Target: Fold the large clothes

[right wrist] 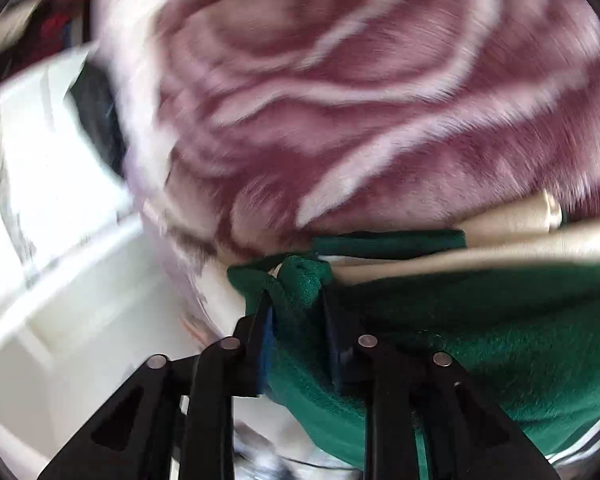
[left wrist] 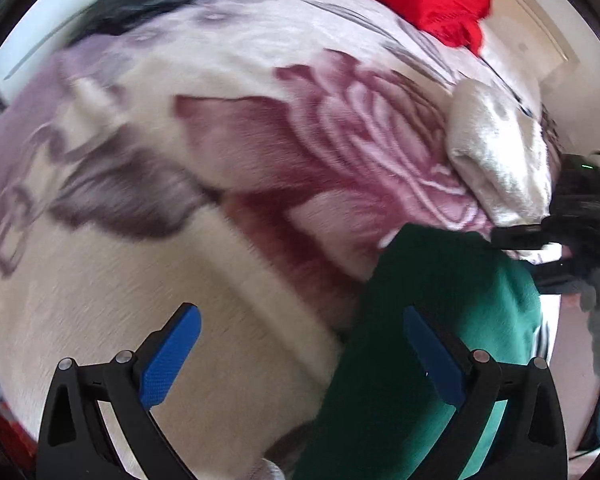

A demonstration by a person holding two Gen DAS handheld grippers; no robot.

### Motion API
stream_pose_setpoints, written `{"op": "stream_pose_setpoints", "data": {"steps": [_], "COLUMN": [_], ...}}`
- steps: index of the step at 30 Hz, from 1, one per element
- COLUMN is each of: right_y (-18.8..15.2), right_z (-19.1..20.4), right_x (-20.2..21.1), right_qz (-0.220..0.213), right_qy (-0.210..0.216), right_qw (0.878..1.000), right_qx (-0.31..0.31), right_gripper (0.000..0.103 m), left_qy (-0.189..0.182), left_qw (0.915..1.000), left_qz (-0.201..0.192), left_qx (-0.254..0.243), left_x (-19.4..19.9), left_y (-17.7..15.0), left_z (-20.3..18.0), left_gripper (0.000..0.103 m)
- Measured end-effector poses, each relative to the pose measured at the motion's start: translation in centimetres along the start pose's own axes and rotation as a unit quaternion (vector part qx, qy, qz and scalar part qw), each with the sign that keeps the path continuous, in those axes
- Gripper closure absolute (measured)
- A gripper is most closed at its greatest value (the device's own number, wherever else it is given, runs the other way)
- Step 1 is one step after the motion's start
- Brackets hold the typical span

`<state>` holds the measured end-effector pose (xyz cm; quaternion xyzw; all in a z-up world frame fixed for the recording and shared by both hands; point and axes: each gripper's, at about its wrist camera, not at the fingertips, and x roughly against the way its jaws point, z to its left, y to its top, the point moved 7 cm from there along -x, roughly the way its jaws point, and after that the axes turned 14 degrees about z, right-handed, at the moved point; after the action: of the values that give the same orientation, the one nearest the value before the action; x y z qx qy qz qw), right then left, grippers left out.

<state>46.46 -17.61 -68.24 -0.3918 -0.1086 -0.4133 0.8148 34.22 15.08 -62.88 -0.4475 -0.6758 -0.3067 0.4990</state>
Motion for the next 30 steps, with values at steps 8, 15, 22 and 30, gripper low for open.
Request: {"op": "stream_pose_setpoints", "data": {"steps": [8, 15, 22, 30], "right_y": [-8.2, -11.6, -10.9, -9.4], "right_z": [-6.8, -18.2, -19.3, -21.9], "right_x": [12.7, 12.2, 13.2, 13.6], "right_qz": [-0.176, -0.199, -0.303, -0.298], "right_qy": [-0.104, -0.069, -0.014, -0.044], "right_qw": [0.979, 0.976, 0.951, 0.949], "right_qx": [0.019, -0.054, -0.060, -0.097], "right_gripper": [0.031, 0.030, 0.100, 0.101], "left_qy": [-0.098, -0.115, -0.084, -0.044], "left_qw": [0.9913, 0.9907, 0.9935, 0.9964], "left_qz": [0.085, 0.067, 0.069, 0.062], "left_qx": [-0.019, -0.029, -0.034, -0.037], "left_x": [-5.9, -6.3, -6.1, -5.0], "left_y": [4.9, 6.3, 6.6, 7.4], "left_z": [-4.1, -5.8, -6.1, -6.6], "left_gripper": [0.000, 0.082, 0.082, 0.082]}}
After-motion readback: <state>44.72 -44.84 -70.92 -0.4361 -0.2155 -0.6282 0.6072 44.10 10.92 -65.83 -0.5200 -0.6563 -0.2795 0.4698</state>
